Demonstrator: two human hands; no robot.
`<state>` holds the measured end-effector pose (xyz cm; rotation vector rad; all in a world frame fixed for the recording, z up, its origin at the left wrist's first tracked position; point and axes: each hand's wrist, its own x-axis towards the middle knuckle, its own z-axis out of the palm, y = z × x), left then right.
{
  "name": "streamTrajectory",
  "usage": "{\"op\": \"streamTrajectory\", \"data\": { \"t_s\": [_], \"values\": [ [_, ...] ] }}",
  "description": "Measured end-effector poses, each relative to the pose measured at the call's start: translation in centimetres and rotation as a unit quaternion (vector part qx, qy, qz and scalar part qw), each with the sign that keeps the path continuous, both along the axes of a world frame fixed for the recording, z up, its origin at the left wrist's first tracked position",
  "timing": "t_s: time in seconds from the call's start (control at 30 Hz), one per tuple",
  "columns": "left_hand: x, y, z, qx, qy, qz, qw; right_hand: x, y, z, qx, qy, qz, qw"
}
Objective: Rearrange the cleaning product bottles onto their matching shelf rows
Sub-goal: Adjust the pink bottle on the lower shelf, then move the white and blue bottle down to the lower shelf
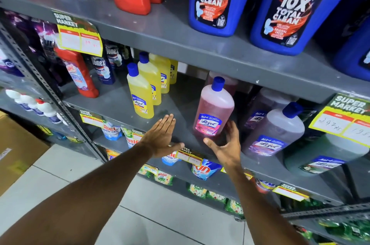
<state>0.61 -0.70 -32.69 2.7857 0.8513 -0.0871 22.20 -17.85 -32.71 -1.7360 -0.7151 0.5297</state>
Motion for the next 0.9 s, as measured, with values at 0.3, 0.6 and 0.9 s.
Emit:
{"op": "streamTrajectory", "data": {
  "t_s": [0.3, 0.6, 0.9],
  "values": [
    [-7.1, -4.6, 10.2, 0.072, -0.092, 0.022, 0.993, -7.9, -4.6, 8.0, 0.027, -0.173, -0.056, 0.983],
    [-16.1, -4.7, 22.1, 0.196, -0.130, 0.068, 0.970, -14.8, 1.0, 21.7, 0.156, -0.313, 0.146, 0.925],
    [-24.2, 1.0, 29.6, 0.257, -0.151, 0.148, 0.943, -21.5, 11.1, 32.5, 0.240, -0.331, 0.190, 0.893]
  ]
}}
